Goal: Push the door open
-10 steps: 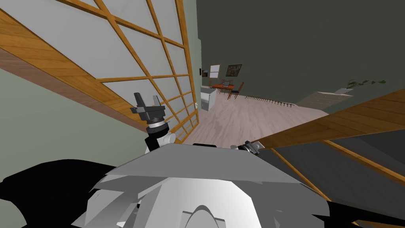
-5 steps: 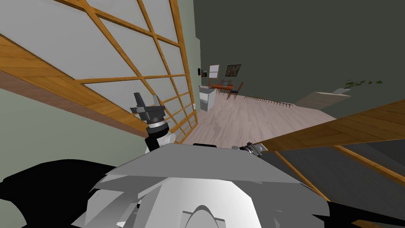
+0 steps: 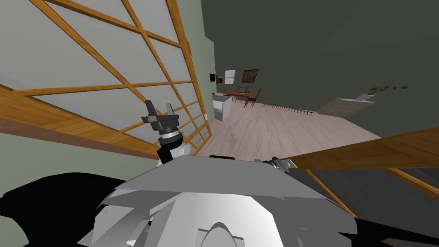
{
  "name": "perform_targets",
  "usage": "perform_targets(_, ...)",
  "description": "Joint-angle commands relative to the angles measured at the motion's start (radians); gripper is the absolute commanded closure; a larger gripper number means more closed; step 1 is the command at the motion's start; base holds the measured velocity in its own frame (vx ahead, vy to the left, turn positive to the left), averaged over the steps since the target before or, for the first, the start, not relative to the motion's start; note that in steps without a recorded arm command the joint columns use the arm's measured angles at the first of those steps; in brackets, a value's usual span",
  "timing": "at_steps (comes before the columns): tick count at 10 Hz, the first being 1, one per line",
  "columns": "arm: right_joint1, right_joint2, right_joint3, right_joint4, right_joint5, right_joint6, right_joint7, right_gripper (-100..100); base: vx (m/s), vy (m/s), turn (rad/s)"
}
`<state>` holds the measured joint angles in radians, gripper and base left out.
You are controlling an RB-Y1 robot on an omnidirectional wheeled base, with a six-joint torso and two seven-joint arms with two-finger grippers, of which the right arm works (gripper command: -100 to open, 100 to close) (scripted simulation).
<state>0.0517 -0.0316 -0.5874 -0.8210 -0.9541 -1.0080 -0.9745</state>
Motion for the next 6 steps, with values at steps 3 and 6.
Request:
perform_targets(3,0.01,0.011,-0.041,-0.013,-0.031,-0.012,0.01,100,0.165,-0.134,-0.065)
perform_targets(6,0.019,-0.01,-0.063,-0.012,-0.051,-0.015,0.015,100,0.082,-0.102,-0.039)
